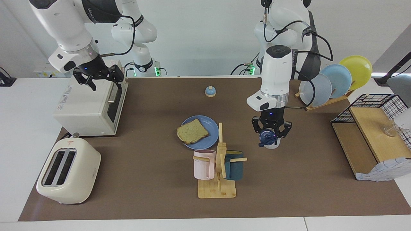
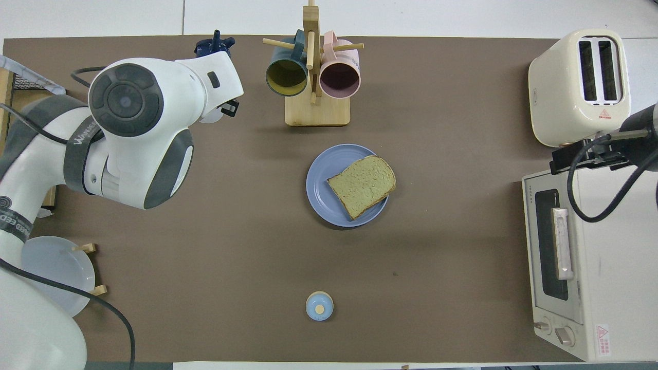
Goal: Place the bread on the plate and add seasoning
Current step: 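Carry the bottle back toward the mug rack with the left gripper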
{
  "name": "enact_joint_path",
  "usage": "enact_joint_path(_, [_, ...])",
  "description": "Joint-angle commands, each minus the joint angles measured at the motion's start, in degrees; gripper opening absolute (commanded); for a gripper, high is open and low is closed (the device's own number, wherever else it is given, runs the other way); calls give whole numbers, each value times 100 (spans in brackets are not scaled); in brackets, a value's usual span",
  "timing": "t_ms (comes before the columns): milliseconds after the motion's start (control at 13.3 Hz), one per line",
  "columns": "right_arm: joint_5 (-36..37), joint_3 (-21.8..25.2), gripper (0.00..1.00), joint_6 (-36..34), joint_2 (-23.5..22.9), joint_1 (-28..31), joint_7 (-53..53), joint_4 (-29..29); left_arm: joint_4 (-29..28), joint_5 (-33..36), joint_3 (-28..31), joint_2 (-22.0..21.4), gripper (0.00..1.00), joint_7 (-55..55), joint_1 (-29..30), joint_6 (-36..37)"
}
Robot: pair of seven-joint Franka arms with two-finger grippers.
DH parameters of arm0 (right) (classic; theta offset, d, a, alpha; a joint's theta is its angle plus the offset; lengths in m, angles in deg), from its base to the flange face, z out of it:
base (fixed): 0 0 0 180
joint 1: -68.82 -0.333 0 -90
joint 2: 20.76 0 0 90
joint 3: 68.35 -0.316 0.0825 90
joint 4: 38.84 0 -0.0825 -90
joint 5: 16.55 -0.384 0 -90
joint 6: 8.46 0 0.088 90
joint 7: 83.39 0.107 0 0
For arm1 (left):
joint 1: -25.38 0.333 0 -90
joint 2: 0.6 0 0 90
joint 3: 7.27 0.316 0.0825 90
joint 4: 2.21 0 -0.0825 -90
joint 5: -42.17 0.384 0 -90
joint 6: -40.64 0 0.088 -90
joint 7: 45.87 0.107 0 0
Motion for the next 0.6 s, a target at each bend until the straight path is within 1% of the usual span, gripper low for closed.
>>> enact_joint_path(0, [7, -4, 100, 47, 142, 51, -160, 168, -1260, -188, -80, -467, 0, -572, 105, -1658])
enact_joint_path(75, [7, -4, 100, 47, 142, 51, -169, 159, -1646, -258, -80, -467, 0, -792, 175, -2492])
enact_joint_path(150, [7, -4, 100, 47, 142, 51, -160, 168, -1885, -259, -123, -485, 0, -820, 376, -2953])
enact_joint_path(225, [7, -4, 100, 47, 142, 51, -160, 159, -1957, -268, -167, -494, 0, -820, 491, -3027])
enact_joint_path(301, [7, -4, 100, 47, 142, 51, -160, 168, -1958, -277, -168, -450, 0, -812, 484, -3106])
enact_joint_path(376, [7, -4, 100, 47, 142, 51, -160, 168, -1967, -425, -168, -371, 0, -811, 475, -3290])
enact_joint_path(526, [7, -4, 100, 47, 142, 51, -169, 168, -2072, -584, -176, 145, 0, -829, 405, -4324])
